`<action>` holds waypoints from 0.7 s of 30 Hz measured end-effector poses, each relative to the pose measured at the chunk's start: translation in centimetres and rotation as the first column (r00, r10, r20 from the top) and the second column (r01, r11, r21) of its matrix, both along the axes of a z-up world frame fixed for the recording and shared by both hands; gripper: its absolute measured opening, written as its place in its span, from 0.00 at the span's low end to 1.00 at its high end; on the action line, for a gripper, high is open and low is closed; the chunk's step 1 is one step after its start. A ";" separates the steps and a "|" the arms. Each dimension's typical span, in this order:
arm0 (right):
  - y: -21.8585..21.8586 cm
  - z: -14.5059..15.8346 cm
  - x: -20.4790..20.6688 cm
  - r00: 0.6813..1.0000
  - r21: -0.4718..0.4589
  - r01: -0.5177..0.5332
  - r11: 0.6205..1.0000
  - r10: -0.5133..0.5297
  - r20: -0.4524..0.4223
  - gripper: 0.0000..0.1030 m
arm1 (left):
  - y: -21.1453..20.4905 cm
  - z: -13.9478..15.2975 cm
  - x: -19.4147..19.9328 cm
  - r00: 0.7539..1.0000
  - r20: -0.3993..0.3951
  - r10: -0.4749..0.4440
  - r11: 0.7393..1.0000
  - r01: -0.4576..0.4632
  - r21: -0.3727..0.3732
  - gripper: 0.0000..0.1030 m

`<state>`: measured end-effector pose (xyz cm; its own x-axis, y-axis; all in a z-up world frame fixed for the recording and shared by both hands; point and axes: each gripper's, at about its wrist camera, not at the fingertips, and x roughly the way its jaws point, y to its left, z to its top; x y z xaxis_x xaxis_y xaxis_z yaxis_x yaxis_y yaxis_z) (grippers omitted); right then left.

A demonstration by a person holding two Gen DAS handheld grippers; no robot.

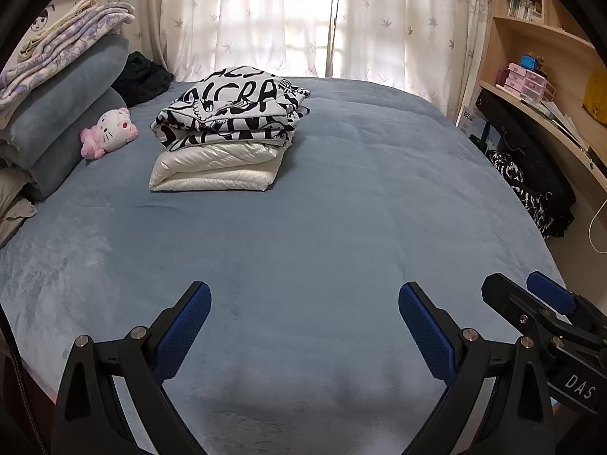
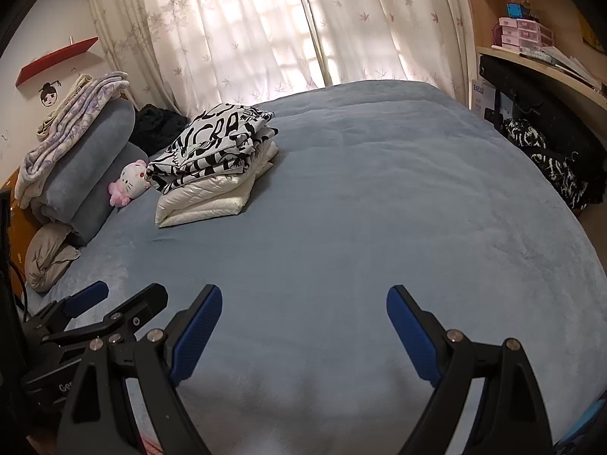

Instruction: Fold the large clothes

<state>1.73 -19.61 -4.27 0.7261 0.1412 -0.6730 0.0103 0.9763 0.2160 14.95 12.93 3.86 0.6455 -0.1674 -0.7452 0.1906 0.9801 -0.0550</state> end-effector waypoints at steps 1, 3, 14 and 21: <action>0.0 0.1 0.0 1.000 -0.001 0.000 1.000 0.000 0.001 0.87 | 0.0 0.1 -0.1 1.000 0.003 0.001 1.000 -0.001 0.001 0.95; 0.0 0.1 -0.1 1.000 0.001 -0.001 1.000 0.001 0.002 0.87 | 0.0 0.2 -0.2 1.000 0.007 0.002 1.000 -0.002 0.004 0.95; -0.3 0.2 -0.2 1.000 0.005 -0.002 1.000 0.002 0.003 0.87 | -0.2 0.7 -0.6 1.000 0.025 0.002 1.000 -0.003 0.019 0.95; -0.5 0.2 -0.2 1.000 0.013 0.000 1.000 0.000 -0.007 0.87 | -0.3 0.6 -1.0 1.000 0.019 0.010 1.000 -0.010 0.021 0.94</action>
<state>1.50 -20.06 -4.10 0.7216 0.1502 -0.6759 0.0115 0.9734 0.2286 13.98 12.63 4.43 0.6610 -0.1454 -0.7362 0.1816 0.9829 -0.0311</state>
